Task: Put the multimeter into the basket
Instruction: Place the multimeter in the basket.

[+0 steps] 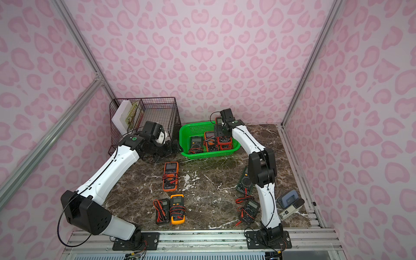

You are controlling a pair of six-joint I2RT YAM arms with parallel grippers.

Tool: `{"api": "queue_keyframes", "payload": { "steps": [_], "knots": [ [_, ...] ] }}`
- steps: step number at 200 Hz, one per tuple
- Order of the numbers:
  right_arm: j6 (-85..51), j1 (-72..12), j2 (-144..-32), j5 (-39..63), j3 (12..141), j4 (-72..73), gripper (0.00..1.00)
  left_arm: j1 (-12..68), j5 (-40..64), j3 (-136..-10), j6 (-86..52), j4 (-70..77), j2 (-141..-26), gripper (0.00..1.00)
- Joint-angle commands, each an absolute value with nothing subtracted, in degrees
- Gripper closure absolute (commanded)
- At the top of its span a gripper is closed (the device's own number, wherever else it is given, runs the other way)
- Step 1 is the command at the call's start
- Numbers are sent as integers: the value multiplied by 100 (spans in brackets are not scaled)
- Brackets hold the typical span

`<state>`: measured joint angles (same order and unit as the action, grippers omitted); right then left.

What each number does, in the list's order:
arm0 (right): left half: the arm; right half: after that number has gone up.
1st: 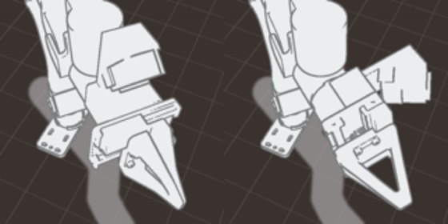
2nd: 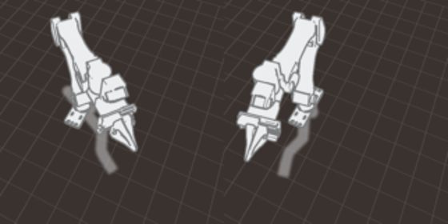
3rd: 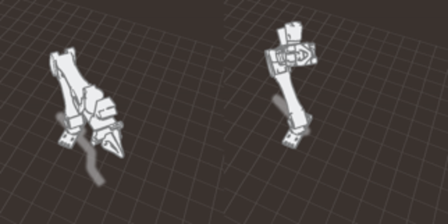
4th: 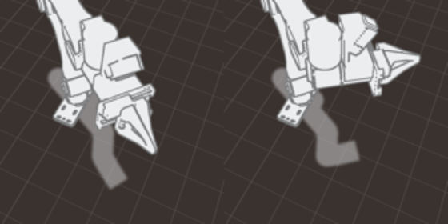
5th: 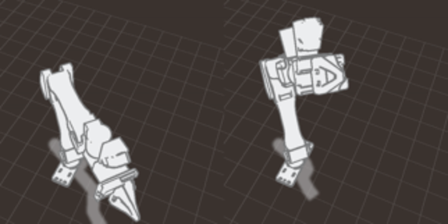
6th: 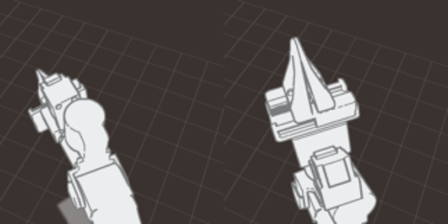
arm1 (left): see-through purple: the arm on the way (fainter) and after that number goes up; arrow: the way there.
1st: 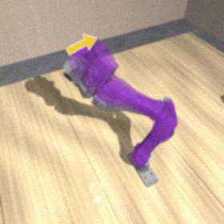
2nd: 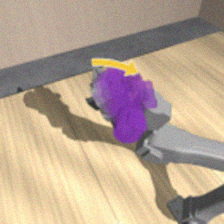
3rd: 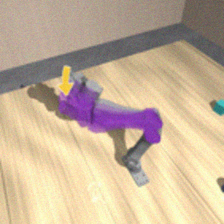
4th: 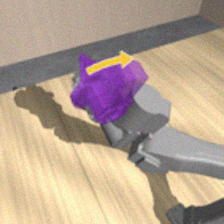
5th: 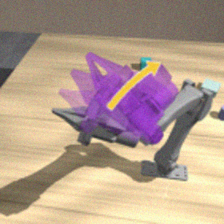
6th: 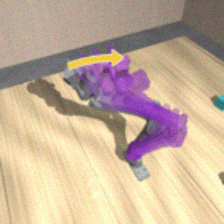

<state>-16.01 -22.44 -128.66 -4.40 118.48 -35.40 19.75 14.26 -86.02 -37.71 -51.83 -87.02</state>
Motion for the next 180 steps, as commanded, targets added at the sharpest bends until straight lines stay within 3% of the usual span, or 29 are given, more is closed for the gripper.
{"api": "queue_keyframes", "payload": {
  "steps": [1, 56, 105, 180],
  "knots": [
    [-1521, -2223, -12910, -536, 11931, -3555, 36, 1981, 1485, -8657, -3762, -5131, -8740, 2],
    [-1452, -2197, -13077, -575, 11901, -3700, 32, 1982, 1496, -8644, -3788, -5094, -8745, 2],
    [-1446, -2180, -13285, -767, 11992, -3844, 1, 1986, 1509, -8631, -3803, -5091, -8745, 1],
    [-1495, -2153, -13315, -872, 12145, -3955, 1, 2013, 1497, -8613, -3814, -5088, -8724, 1]
  ]
}}
